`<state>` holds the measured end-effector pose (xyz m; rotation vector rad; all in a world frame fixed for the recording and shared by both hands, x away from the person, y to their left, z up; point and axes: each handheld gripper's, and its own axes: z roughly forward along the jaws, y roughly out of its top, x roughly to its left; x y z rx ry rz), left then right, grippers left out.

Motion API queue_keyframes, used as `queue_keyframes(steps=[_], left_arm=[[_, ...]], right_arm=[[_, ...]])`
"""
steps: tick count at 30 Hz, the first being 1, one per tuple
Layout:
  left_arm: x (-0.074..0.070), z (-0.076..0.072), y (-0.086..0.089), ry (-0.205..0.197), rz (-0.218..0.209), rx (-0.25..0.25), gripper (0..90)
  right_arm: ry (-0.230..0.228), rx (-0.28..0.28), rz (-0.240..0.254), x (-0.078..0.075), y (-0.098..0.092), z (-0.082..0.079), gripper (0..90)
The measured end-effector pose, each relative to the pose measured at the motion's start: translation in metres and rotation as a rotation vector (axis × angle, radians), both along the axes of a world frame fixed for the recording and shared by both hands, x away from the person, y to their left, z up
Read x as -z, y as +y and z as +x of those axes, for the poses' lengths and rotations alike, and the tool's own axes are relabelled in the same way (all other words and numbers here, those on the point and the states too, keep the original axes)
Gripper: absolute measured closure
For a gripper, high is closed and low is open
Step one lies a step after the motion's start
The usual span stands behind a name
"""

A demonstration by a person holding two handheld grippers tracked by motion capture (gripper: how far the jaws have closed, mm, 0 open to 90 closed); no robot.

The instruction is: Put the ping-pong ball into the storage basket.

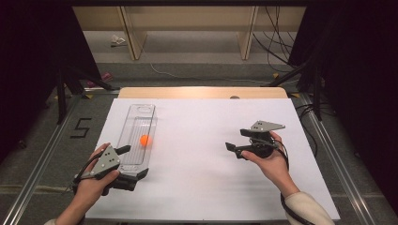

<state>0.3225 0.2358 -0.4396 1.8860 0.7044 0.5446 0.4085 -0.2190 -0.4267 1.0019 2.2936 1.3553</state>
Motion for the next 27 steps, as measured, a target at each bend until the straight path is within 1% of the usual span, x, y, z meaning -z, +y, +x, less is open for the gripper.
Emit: queue_keyframes(steps=[15,24,27], left_arm=[[0.000,0.000,0.000,0.000,0.002,0.000,0.0],[0.000,0.000,0.000,0.000,0.002,0.001,0.0],[0.000,0.000,0.000,-0.001,0.002,0.001,0.0]], right_arm=[[-0.001,0.034,0.012,0.001,-0.020,-0.011,16.5],[0.005,0.040,0.009,0.002,-0.025,-0.016,16.5],[0.011,0.042,0.016,0.003,-0.026,-0.017,16.5]])
